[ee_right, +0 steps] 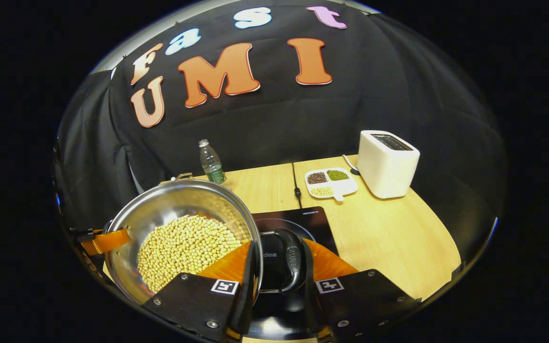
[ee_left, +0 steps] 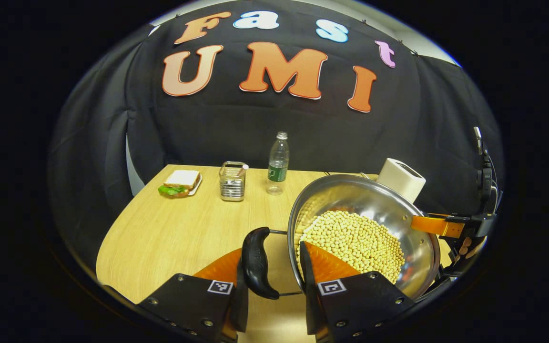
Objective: First push the handle of the pot to place it horizontally, then grasp the pot with both hands and set it on the induction cooktop.
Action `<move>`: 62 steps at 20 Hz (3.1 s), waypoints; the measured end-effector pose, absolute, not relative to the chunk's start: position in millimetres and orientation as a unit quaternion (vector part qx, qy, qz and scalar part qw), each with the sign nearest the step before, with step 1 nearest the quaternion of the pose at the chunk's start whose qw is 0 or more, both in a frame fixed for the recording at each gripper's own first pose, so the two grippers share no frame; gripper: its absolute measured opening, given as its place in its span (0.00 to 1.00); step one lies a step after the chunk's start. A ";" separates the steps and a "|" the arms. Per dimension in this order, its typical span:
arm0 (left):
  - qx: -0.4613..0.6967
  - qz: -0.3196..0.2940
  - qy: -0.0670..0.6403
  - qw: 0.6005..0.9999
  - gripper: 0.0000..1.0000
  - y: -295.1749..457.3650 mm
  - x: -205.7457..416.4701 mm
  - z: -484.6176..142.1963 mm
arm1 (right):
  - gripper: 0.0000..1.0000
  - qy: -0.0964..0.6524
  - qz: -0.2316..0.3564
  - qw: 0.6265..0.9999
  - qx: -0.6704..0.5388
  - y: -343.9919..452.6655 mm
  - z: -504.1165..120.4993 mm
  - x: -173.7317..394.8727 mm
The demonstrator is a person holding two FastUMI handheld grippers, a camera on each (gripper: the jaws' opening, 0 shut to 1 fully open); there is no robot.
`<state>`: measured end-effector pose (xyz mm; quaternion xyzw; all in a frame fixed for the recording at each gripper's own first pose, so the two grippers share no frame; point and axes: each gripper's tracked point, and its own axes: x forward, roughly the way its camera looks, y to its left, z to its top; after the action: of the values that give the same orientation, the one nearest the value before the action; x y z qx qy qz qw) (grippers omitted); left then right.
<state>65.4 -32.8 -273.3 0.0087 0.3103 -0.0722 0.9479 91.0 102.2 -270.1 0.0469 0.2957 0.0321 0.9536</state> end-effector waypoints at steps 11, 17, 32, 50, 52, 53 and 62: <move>0.021 -0.125 0.337 0.933 0.49 -123.2 96.3 -315.5 | 0.45 0.315 -0.028 0.945 0.078 9.7 -291.7 92.0; 0.028 -0.141 0.360 0.922 0.49 -157.4 113.6 -345.5 | 0.45 0.332 -0.048 0.938 0.090 -25.8 -312.7 97.1; 0.052 -0.118 0.339 0.932 0.63 -151.9 129.1 -343.4 | 0.65 0.315 -0.061 0.944 0.074 -33.9 -295.6 104.3; 0.076 -0.020 0.053 0.995 0.90 -74.2 76.3 -49.6 | 0.95 0.105 -0.037 0.994 0.020 -24.8 -53.9 54.3; 0.058 -0.024 0.048 0.997 0.90 -70.0 68.6 -32.0 | 0.95 0.089 -0.035 0.995 0.016 -25.9 -33.9 45.8; 0.048 -0.026 0.044 0.998 0.90 -67.6 65.0 -22.9 | 0.95 0.083 -0.039 0.996 0.015 -28.6 -27.1 42.7; 0.019 0.040 -0.037 0.998 0.89 -35.6 25.8 60.1 | 0.95 0.033 -0.040 0.999 0.014 -40.0 19.6 9.7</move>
<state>25.8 -35.6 60.1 0.0192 -0.0374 0.0403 0.9983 9.7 -40.0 19.6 0.0138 0.0327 -0.0403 0.9986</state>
